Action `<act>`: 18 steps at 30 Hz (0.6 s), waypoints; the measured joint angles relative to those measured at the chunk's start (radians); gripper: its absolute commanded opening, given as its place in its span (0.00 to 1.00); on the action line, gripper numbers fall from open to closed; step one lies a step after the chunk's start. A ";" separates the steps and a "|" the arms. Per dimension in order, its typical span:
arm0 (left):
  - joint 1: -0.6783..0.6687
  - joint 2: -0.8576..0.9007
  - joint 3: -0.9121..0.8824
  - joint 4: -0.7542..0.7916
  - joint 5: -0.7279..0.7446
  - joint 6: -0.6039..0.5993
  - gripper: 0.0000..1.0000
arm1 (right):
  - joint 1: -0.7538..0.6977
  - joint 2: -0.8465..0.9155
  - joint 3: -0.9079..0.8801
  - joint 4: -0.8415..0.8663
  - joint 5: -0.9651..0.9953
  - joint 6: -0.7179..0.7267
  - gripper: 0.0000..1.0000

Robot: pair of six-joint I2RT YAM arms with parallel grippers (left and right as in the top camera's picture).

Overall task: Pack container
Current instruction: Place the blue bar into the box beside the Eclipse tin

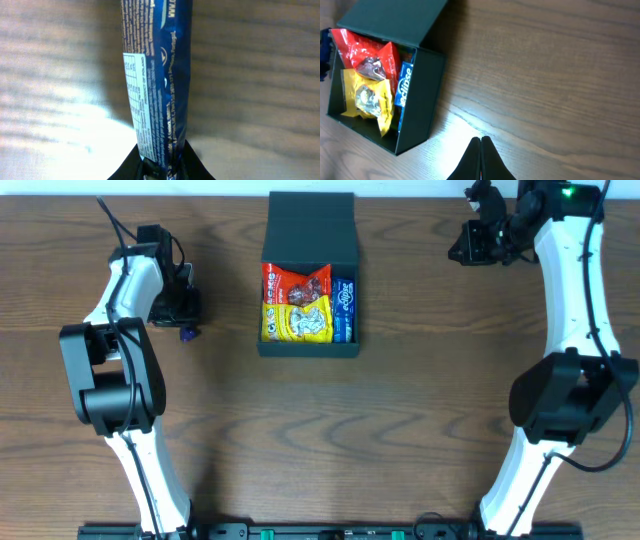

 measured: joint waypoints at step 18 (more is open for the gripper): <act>-0.435 -0.065 0.308 -0.086 0.123 -0.334 0.06 | -0.085 0.000 0.000 -0.018 0.000 0.032 0.02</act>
